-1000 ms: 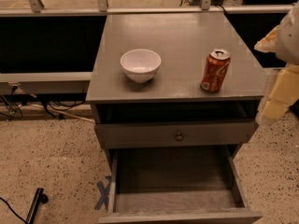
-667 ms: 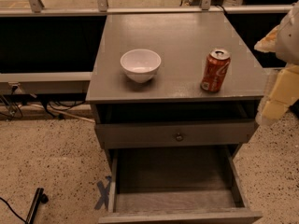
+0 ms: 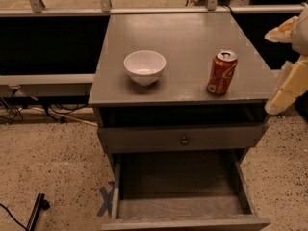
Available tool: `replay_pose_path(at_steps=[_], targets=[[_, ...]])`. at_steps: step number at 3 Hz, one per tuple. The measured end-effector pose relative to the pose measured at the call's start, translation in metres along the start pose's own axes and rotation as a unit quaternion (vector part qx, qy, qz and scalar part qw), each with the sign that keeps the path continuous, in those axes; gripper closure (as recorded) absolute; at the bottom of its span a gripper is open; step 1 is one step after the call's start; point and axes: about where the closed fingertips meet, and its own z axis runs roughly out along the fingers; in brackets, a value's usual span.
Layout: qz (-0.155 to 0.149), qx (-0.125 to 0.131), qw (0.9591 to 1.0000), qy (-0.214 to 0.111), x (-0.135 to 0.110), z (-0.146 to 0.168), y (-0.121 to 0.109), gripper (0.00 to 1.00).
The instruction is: Place coke can into middle drawer
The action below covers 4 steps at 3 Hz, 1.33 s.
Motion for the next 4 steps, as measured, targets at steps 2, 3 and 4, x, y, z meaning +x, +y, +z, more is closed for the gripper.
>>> replay_pose_path(at_steps=[2, 3, 4], targets=[[0.035, 0.063, 0.9718, -0.224, 0.018, 0.039, -0.072, 0.00], [0.066, 0.044, 0.9377, -0.338, -0.008, 0.058, -0.088, 0.00], [0.089, 0.008, 0.9105, -0.404, -0.034, 0.082, -0.094, 0.00]])
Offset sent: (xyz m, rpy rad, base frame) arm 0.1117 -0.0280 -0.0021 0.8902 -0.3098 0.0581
